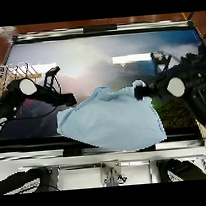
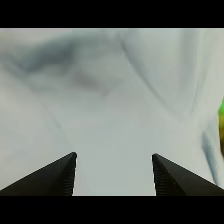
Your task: Fold the shirts.
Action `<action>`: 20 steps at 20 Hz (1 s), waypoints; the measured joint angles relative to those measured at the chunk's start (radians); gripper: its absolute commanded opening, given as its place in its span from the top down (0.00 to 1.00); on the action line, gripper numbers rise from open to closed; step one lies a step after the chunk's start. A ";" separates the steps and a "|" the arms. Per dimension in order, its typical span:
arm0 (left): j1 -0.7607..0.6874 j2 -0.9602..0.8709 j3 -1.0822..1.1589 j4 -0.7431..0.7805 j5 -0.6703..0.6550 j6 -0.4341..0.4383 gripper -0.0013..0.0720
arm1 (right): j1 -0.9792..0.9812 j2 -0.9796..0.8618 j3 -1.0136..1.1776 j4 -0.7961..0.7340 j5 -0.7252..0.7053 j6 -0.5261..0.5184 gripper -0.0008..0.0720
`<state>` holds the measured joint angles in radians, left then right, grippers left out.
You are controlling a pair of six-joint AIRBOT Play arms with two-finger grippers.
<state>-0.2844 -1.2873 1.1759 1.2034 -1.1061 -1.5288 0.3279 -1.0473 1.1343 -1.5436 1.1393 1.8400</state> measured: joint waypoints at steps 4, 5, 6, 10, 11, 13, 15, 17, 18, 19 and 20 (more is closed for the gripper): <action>0.058 -0.119 0.083 -0.002 -0.005 -0.002 0.06 | -0.074 -0.217 0.196 0.072 -0.074 -0.048 0.07; 0.065 -0.154 0.092 -0.002 -0.026 -0.002 0.06 | -0.085 -0.285 0.234 0.117 -0.066 -0.072 0.06; 0.068 -0.193 0.100 -0.003 -0.052 -0.001 0.05 | -0.092 -0.345 0.262 0.158 -0.055 -0.094 0.06; 0.063 -0.308 0.113 -0.017 -0.117 0.022 0.06 | -0.094 -0.546 0.323 0.291 -0.011 -0.164 0.06; 0.056 -0.328 0.114 -0.020 -0.125 0.025 0.06 | -0.089 -0.582 0.330 0.312 -0.003 -0.176 0.06; 0.043 -0.358 0.116 -0.023 -0.134 0.033 0.08 | -0.077 -0.634 0.337 0.335 0.002 -0.191 0.06; 0.031 -0.378 0.117 -0.028 -0.134 0.037 0.33 | -0.064 -0.670 0.341 0.341 -0.005 -0.201 0.06; 0.022 -0.387 0.117 -0.045 -0.125 0.040 0.81 | -0.045 -0.700 0.344 0.352 -0.016 -0.211 0.07; 0.017 -0.391 0.117 -0.053 -0.121 0.041 0.92 | -0.035 -0.716 0.344 0.352 -0.017 -0.214 0.07; 0.015 -0.393 0.117 -0.063 -0.118 0.048 0.92 | -0.026 -0.730 0.344 0.352 -0.018 -0.215 0.07; 0.015 -0.395 0.118 -0.071 -0.113 0.056 0.92 | -0.016 -0.742 0.345 0.352 -0.022 -0.216 0.25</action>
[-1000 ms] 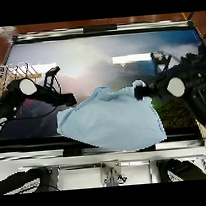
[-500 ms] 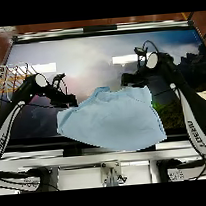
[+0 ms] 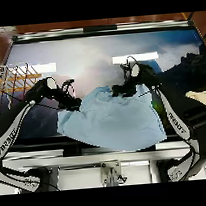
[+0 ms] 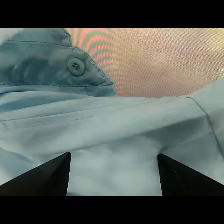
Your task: Fold the shirts.
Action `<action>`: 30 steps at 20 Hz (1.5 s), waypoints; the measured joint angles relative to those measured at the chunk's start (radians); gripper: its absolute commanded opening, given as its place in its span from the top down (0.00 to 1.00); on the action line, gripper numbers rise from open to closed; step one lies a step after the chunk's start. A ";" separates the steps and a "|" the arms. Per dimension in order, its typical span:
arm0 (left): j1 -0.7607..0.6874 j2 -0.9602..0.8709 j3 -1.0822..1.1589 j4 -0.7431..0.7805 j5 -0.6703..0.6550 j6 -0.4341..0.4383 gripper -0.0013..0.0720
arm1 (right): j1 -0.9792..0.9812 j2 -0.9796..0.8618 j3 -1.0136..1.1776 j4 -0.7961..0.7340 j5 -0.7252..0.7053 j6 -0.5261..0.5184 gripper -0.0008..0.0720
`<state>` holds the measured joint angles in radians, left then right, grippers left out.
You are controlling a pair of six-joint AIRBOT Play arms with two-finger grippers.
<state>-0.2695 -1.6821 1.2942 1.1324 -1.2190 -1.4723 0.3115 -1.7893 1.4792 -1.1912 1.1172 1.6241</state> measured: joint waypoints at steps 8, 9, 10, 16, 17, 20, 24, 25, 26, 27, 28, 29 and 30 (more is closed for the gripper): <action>-0.005 0.043 0.136 -0.008 0.018 0.071 0.92 | 0.027 -0.008 0.014 -0.013 -0.022 -0.016 0.91; -0.005 0.052 0.185 -0.002 0.019 0.079 0.92 | 0.027 0.009 0.027 -0.029 -0.032 -0.028 0.91; -0.005 0.061 0.237 0.007 0.019 0.084 0.92 | 0.026 0.032 0.046 -0.053 -0.047 -0.041 0.91; -0.009 0.130 0.624 0.043 0.023 0.135 0.92 | 0.028 0.233 0.232 -0.235 -0.171 -0.074 0.91; -0.015 0.152 0.681 0.043 0.028 0.152 0.92 | 0.028 0.273 0.261 -0.252 -0.195 -0.076 0.91; -0.034 0.263 0.753 0.045 0.068 0.196 0.92 | 0.029 0.413 0.330 -0.277 -0.245 -0.077 0.91; -0.055 0.424 0.700 0.047 0.061 0.210 0.92 | 0.031 0.562 0.362 -0.256 -0.135 -0.053 0.91; -0.058 0.448 0.670 0.050 0.035 0.189 0.92 | 0.039 0.579 0.359 -0.253 -0.054 -0.038 0.91; -0.060 0.463 0.635 0.066 0.009 0.164 0.92 | 0.052 0.590 0.344 -0.256 0.031 -0.020 0.91; -0.064 0.476 0.583 0.080 -0.019 0.134 0.92 | 0.071 0.599 0.311 -0.262 0.109 0.002 0.91; -0.072 0.484 0.516 0.103 -0.035 0.102 0.92 | 0.093 0.606 0.264 -0.272 0.161 0.027 0.91; -0.082 0.489 0.443 0.121 -0.050 0.073 0.92 | 0.119 0.610 0.198 -0.277 0.193 0.053 0.91; -0.096 0.494 0.352 0.143 -0.052 0.041 0.92 | 0.148 0.612 0.114 -0.285 0.209 0.084 0.91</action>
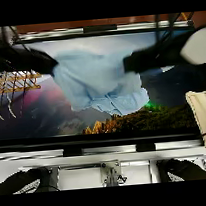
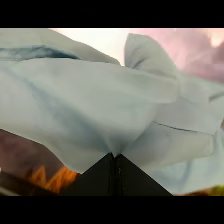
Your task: Fold the shirts.
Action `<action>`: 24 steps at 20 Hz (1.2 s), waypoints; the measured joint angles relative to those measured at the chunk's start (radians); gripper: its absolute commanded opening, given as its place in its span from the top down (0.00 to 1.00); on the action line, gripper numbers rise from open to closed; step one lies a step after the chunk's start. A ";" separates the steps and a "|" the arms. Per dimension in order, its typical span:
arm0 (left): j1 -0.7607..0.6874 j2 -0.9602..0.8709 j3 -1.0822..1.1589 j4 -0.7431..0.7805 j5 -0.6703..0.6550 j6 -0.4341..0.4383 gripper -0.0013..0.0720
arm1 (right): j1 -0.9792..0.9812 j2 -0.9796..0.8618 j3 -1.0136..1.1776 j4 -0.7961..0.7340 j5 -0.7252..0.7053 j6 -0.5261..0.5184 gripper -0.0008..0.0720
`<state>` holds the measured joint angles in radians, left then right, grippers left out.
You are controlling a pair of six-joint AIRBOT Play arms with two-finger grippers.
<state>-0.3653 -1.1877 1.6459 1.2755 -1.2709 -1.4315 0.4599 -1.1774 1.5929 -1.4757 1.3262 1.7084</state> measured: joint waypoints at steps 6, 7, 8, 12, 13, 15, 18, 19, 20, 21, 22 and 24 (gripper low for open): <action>-0.109 0.012 -0.426 0.062 0.094 -0.132 0.92 | 0.098 0.008 -0.449 -0.025 -0.118 0.186 0.89; -0.127 0.012 -0.456 0.064 0.114 -0.141 0.92 | 0.103 0.009 -0.482 -0.028 -0.129 0.201 0.89; -0.144 0.013 -0.480 0.064 0.142 -0.148 0.92 | 0.108 0.010 -0.505 -0.035 -0.135 0.212 0.89; -0.161 0.013 -0.522 0.075 0.214 -0.169 0.92 | 0.113 0.010 -0.551 -0.053 -0.146 0.237 0.89; -0.162 0.013 -0.526 0.075 0.224 -0.171 0.92 | 0.115 0.010 -0.555 -0.054 -0.151 0.242 0.89; -0.163 0.013 -0.532 0.077 0.234 -0.175 0.92 | 0.115 0.010 -0.562 -0.057 -0.156 0.244 0.89; -0.163 0.013 -0.536 0.079 0.243 -0.178 0.92 | 0.115 0.010 -0.565 -0.058 -0.157 0.248 0.89; -0.163 0.013 -0.536 0.079 0.245 -0.178 0.92 | 0.115 0.010 -0.566 -0.060 -0.158 0.248 0.89; -0.163 0.013 -0.537 0.079 0.246 -0.178 0.92 | 0.115 0.010 -0.567 -0.060 -0.158 0.248 0.89; -0.163 0.013 -0.537 0.079 0.248 -0.178 0.92 | 0.115 0.010 -0.567 -0.060 -0.158 0.248 0.89; -0.163 0.013 -0.537 0.079 0.248 -0.178 0.92 | 0.115 0.010 -0.567 -0.060 -0.158 0.249 0.89; -0.163 0.013 -0.537 0.079 0.249 -0.179 0.92 | 0.115 0.010 -0.567 -0.060 -0.159 0.249 0.89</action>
